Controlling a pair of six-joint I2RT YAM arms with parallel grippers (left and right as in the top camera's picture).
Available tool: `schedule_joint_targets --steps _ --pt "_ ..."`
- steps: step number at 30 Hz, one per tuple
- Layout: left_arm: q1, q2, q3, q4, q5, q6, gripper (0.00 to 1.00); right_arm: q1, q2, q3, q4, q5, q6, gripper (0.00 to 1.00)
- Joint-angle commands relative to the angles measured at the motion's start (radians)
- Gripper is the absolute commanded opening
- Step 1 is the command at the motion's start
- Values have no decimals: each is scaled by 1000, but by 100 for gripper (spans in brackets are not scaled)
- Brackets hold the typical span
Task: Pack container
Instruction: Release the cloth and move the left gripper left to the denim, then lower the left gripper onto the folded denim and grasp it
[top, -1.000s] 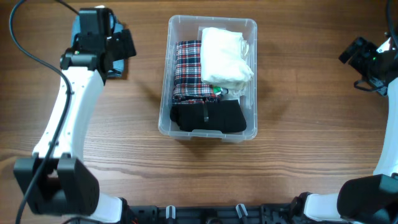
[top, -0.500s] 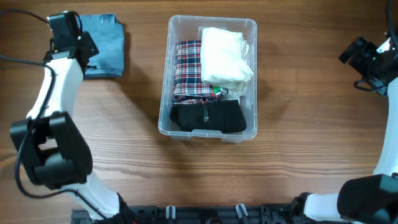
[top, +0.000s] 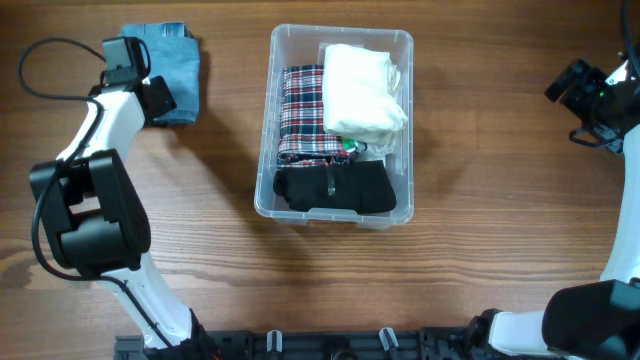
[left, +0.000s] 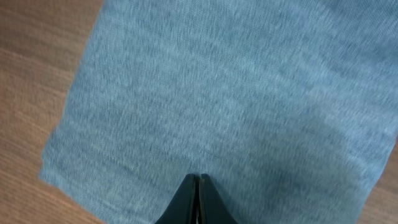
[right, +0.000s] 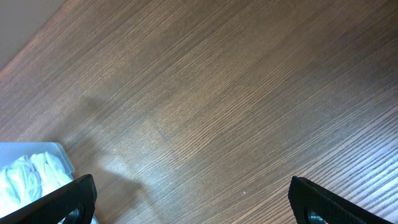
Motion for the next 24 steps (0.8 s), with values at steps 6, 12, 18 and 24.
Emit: schedule_joint_targets --steps 6,12,18,24 --pt "5 15 -5 -112 145 8 4 1 7 12 3 3 8 100" --pt "4 14 -5 -170 211 -72 4 1 7 12 3 3 8 100" --pt "0 -45 -5 -177 232 -62 4 1 7 12 3 3 8 100" --pt "-2 -243 -5 -89 232 -63 4 1 7 12 3 3 9 100"
